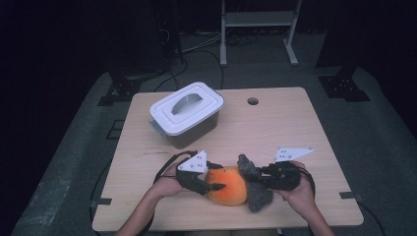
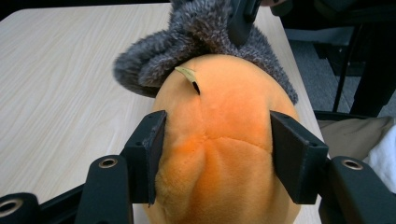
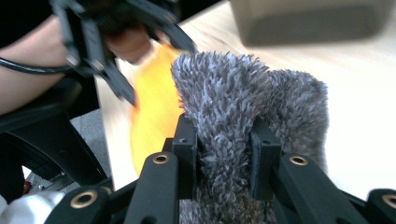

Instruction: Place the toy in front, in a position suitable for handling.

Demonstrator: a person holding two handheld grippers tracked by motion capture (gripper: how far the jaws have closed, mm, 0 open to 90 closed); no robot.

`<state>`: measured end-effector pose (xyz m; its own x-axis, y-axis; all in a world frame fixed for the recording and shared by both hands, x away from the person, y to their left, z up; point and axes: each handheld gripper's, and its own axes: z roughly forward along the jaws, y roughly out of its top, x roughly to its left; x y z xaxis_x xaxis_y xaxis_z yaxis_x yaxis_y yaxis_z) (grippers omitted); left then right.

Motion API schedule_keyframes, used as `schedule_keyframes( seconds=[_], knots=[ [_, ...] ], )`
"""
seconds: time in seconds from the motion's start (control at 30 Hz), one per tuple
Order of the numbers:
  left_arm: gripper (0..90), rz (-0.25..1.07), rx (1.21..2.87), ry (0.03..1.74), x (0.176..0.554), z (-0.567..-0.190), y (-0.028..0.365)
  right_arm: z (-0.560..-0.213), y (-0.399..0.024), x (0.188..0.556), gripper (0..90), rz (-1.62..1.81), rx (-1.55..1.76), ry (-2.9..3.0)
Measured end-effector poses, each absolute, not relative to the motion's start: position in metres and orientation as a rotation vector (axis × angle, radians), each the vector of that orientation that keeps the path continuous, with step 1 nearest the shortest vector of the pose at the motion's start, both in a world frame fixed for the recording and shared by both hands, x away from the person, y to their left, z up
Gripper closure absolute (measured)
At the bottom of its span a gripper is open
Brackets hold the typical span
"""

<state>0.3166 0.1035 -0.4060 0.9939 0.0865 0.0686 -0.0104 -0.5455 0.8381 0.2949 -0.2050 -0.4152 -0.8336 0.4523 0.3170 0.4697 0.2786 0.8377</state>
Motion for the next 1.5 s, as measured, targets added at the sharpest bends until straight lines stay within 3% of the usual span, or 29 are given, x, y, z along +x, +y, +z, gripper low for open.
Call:
schedule_keyframes(
  seconds=[0.17, 0.4, 0.6, 0.83, 1.0, 1.3, 1.5],
  knots=[
    [39.5, 0.076, 2.127, 0.185, 0.326, -0.409, 0.111, -0.420, -0.213, 0.297, 68.6, -1.614, -0.979, -2.493],
    [35.5, 0.050, 2.099, 0.279, 0.331, -0.412, 0.105, -0.411, -0.189, 0.292, 67.6, -1.680, -0.841, -2.521],
    [18.7, 0.013, 2.064, 0.269, 0.331, -0.408, 0.112, -0.421, -0.200, 0.299, 68.1, -1.650, -0.936, -2.535],
    [39.7, 0.069, 2.055, 0.298, 0.328, -0.408, 0.104, -0.405, -0.201, 0.293, 69.0, -1.748, -0.898, -2.523],
    [39.9, 0.105, 2.054, 0.314, 0.323, -0.405, 0.092, -0.393, -0.181, 0.283, 68.7, -1.745, -0.750, -2.601],
    [37.1, 0.094, 2.046, 0.375, 0.328, -0.409, 0.100, -0.410, -0.204, 0.291, 69.2, -1.674, -0.905, -2.620],
    [33.3, 0.125, 2.034, 0.324, 0.320, -0.406, 0.088, -0.397, -0.186, 0.286, 68.9, -1.734, -0.786, -2.603]
  ],
)
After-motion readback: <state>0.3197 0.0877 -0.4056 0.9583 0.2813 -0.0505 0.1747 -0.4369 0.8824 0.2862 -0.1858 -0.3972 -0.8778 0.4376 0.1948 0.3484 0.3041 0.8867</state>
